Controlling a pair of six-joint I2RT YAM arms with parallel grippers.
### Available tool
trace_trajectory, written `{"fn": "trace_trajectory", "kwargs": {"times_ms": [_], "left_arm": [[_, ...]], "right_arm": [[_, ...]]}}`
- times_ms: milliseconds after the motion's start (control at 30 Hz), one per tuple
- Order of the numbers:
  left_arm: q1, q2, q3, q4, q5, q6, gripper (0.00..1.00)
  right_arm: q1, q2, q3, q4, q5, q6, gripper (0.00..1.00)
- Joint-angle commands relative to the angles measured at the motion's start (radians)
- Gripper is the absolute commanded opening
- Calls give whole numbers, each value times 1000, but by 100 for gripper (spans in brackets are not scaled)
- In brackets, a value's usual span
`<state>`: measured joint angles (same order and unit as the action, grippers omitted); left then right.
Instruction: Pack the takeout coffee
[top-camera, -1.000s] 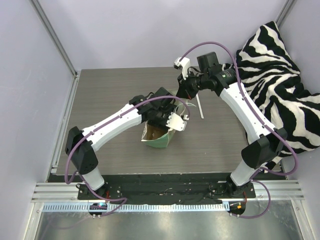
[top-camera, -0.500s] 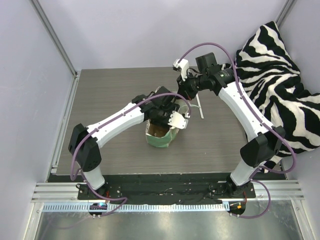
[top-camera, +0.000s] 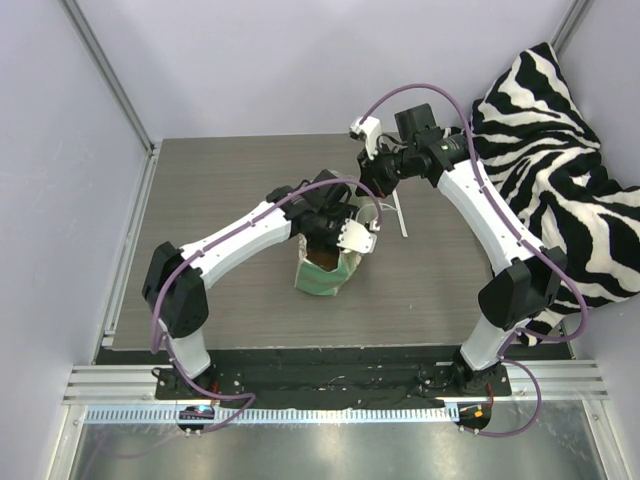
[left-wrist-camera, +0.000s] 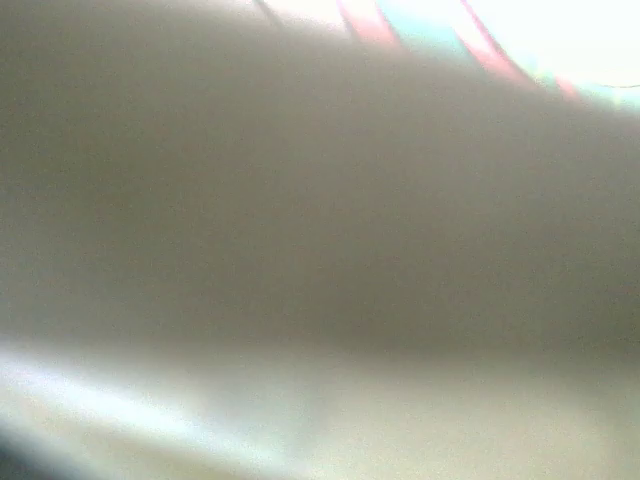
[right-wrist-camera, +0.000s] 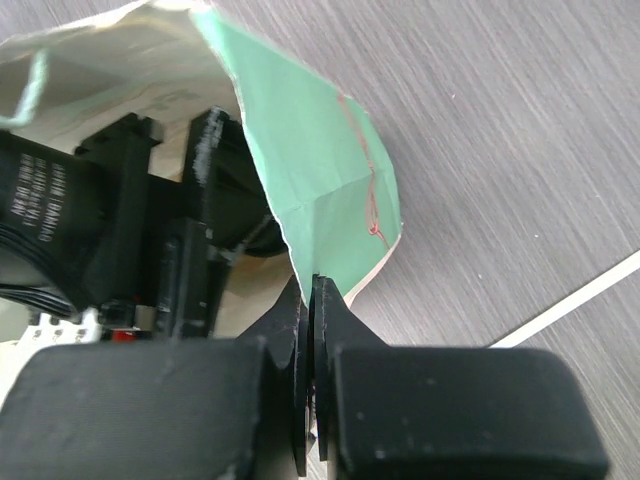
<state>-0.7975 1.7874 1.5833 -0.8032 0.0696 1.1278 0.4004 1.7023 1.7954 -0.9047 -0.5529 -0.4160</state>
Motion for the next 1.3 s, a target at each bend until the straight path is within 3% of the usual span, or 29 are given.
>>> {"fn": "trace_trajectory", "kwargs": {"times_ms": [0,533,1267], "left_arm": [[9,-57,-11,9,25,-37,9],[26,82,18,-96,35,-46,12],[129,260,-13,-129,122,-17,23]], "right_arm": [[0,-49,52,62,-61,11,1],[0,-95,-21,76,-162,-20,1],[0,-4,2,63,-128,-24,1]]}}
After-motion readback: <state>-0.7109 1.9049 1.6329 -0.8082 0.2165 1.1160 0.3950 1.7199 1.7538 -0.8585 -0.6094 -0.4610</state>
